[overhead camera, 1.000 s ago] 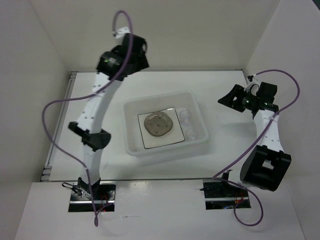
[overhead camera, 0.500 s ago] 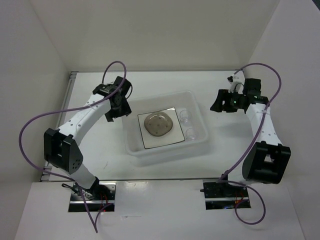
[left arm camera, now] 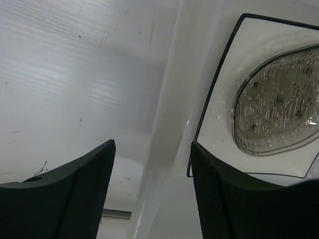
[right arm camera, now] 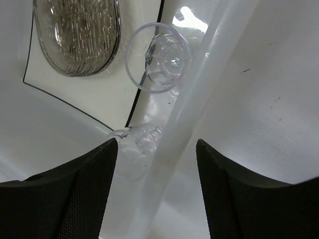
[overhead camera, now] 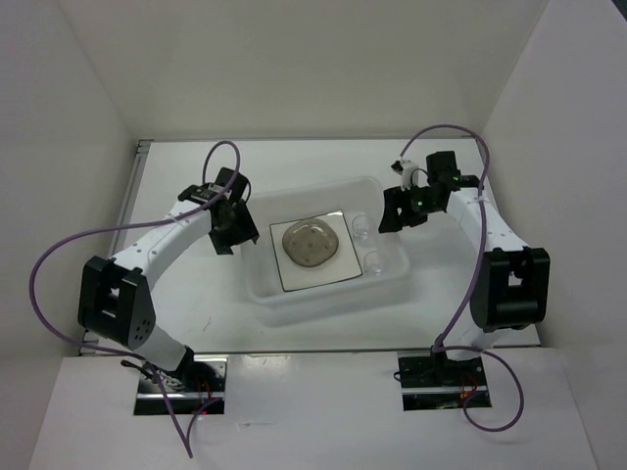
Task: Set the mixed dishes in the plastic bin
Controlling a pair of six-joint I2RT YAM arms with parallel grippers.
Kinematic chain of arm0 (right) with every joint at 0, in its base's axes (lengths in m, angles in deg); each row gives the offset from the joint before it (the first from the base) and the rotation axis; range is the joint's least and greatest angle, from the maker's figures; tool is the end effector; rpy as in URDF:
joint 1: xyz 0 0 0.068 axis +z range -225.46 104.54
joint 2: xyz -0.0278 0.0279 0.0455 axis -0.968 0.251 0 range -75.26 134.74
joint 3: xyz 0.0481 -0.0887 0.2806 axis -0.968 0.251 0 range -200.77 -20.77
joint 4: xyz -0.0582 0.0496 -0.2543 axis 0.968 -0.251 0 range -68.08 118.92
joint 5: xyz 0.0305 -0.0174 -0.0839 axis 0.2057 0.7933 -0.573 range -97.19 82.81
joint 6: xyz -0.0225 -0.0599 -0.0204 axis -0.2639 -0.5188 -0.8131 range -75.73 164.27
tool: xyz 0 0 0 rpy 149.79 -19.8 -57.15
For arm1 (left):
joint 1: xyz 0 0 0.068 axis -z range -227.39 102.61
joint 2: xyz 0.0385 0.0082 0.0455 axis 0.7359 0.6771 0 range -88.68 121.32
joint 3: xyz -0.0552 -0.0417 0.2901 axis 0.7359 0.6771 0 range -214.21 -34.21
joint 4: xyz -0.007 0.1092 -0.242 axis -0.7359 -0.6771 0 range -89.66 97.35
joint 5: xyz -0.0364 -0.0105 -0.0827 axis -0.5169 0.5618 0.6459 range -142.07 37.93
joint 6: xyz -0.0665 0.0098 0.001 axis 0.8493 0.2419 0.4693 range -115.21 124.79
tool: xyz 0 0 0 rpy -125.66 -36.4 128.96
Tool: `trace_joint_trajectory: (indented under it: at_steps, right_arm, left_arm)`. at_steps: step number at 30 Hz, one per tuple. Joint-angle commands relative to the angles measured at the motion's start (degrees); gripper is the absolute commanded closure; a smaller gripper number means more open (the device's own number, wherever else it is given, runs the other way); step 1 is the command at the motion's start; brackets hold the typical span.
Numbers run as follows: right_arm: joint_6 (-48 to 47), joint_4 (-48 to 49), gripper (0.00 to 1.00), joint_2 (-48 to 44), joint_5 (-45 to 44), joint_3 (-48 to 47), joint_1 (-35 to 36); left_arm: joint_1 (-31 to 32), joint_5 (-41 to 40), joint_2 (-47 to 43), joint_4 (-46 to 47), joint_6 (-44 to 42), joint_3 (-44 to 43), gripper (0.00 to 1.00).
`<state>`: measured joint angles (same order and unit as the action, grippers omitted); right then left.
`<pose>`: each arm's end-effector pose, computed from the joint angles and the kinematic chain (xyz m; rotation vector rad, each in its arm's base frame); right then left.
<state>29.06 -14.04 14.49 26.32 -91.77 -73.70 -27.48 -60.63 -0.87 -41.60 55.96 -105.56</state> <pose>0.3295 0.0398 0.2757 -0.5582 2.4531 0.6763 0.3017 -0.1008 0.2747 -0.7705 2.5897 -0.1779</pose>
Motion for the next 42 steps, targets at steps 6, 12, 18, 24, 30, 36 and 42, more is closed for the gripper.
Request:
trace_joint_trajectory:
  at_steps: [6,12,18,24,30,36,42]
  right_arm:
    - [-0.36,-0.11,0.31,1.39,-3.99,-2.65,0.97]
    - [0.78,1.56,0.36,3.05,-5.04,-2.12,0.97]
    - [1.31,2.09,0.51,5.69,-6.10,-2.65,0.97]
    - [3.68,3.23,0.62,7.88,-6.10,-3.70,0.97]
    - [4.30,3.23,0.64,10.70,-6.10,-7.04,0.97]
    - [4.30,3.23,0.61,11.41,-6.10,-8.28,0.97]
    - [3.78,2.71,0.57,11.93,-6.10,-9.32,0.97]
  left_arm:
    - [-2.23,-0.58,6.14,5.71,-6.08,-1.41,0.31]
    - [-4.17,-0.06,12.55,8.25,-8.37,-5.54,0.32]
    - [-5.39,0.47,20.11,8.26,-10.30,-13.45,0.32]
    - [-5.93,0.47,24.86,7.20,-11.54,-21.27,0.32]
    - [-7.60,0.47,30.66,4.92,-13.30,-29.27,0.32]
    - [-8.73,-0.06,36.72,2.28,-15.58,-39.11,0.32]
    - [-9.27,1.17,40.86,0.96,-15.58,-46.41,0.32]
